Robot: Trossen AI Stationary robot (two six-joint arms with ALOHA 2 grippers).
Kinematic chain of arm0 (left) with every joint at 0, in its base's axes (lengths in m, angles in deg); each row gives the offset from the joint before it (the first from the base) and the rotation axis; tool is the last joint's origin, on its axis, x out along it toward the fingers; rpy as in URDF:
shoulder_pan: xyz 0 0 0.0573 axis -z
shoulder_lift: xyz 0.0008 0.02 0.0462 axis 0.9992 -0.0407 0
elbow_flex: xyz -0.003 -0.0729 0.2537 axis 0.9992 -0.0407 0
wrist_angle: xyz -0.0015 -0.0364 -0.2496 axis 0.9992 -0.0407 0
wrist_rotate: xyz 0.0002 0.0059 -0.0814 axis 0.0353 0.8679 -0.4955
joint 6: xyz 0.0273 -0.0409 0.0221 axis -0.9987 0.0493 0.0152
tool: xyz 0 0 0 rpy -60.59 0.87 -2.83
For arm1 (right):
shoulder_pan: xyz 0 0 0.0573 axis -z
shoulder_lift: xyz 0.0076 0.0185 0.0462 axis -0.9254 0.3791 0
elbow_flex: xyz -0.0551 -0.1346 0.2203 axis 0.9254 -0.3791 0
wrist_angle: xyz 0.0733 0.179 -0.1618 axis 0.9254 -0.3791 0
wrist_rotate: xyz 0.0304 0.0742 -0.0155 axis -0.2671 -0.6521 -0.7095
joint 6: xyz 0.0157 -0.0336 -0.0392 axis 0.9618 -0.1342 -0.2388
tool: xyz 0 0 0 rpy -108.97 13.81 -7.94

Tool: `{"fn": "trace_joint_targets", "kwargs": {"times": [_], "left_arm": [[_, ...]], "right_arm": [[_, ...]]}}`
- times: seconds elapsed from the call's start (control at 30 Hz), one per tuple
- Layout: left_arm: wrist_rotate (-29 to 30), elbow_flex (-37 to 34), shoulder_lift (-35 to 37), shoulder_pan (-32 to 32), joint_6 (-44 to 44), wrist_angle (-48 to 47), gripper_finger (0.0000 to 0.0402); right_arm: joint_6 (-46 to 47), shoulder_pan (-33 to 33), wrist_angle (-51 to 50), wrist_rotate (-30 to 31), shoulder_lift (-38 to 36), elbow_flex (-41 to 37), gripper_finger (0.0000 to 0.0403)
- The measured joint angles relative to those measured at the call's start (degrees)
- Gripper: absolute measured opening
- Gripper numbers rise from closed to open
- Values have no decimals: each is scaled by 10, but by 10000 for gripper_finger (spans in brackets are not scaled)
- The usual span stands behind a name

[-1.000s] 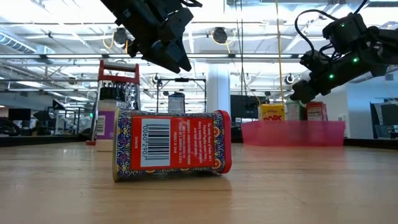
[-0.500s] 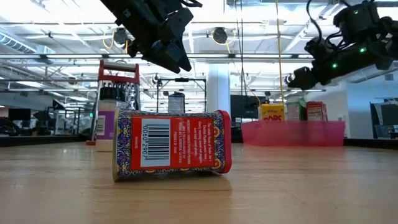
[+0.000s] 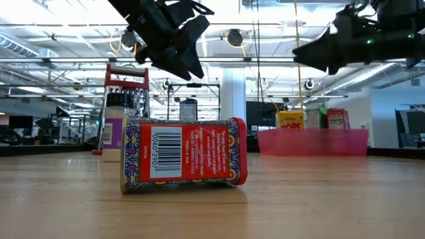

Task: Pick & Place Kitchen Items
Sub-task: Put the blue cereal box into the pink bin

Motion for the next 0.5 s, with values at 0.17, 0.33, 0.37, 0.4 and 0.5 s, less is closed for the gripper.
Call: {"fn": "trace_joint_targets", "kwargs": {"times": [0.17,0.33,0.37,0.4,0.5], "left_arm": [[-12,0,0,-16,8,-19,186],[-10,0,0,-24,43,-102,186],[-8,0,0,-26,66,-117,186],[-8,0,0,-28,84,-129,186],[-6,0,-6,-32,108,-134,186]], "right_arm": [[16,-43,1,-3,10,0,201],[14,-57,1,3,26,0,200],[14,-59,2,11,30,0,200],[14,-60,2,15,33,0,200],[14,-59,6,15,44,0,200]]}}
